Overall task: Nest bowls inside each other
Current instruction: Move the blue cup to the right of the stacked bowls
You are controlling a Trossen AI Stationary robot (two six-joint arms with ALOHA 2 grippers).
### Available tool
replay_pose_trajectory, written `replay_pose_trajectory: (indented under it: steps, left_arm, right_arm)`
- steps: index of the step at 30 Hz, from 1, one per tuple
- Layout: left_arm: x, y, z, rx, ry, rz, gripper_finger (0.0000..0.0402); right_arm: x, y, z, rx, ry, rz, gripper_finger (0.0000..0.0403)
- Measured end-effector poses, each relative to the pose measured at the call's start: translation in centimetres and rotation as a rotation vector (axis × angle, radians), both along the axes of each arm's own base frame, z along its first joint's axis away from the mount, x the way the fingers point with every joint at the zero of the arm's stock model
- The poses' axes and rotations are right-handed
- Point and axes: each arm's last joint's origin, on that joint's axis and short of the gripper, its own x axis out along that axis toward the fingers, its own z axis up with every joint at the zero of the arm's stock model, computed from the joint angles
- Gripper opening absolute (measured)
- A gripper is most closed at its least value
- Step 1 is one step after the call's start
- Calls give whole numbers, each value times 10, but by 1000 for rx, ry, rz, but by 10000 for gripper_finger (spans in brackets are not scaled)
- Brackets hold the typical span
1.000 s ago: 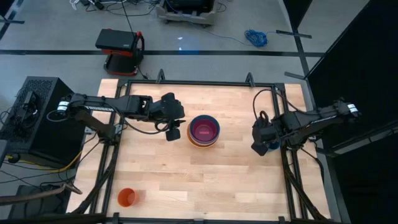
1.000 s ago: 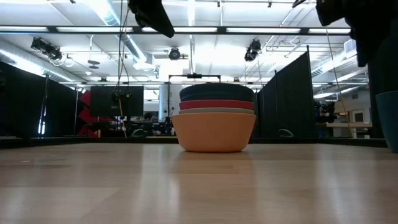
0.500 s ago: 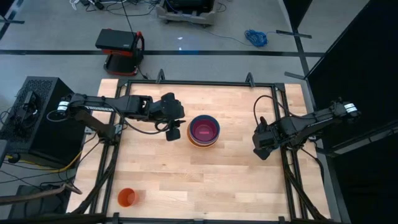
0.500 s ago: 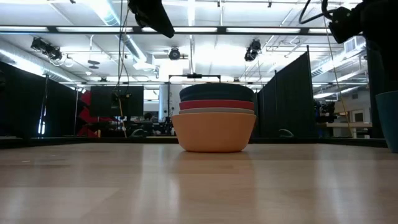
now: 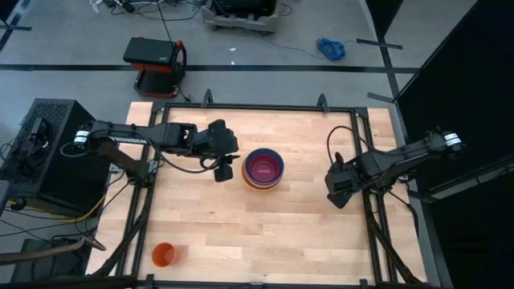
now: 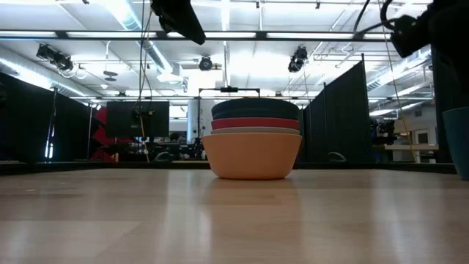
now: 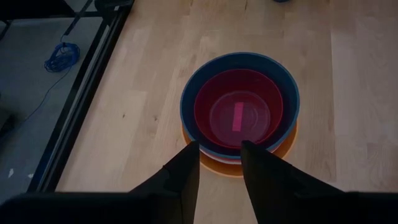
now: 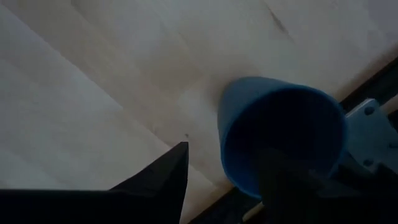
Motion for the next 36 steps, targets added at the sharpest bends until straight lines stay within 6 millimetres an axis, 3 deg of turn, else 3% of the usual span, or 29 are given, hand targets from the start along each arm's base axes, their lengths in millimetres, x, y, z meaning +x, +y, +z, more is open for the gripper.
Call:
replay_pose_trajectory:
  steps: [10, 17, 32, 36]
  left_arm:
    - [0, 0, 0, 0, 0, 1, 115]
    - [0, 0, 0, 0, 1, 0, 107]
    - [-33, 1, 21, -51, 80, 80, 81]
    - [-36, 1, 23, -52, 79, 87, 76]
  right_arm:
    - [-4, -1, -17, 9, 32, 0, 138]
    - [-2, -1, -17, 4, 15, 36, 17]
    - [26, -18, 2, -78, -227, 125, 1]
    - [38, -27, 22, -99, -330, 171, 0]
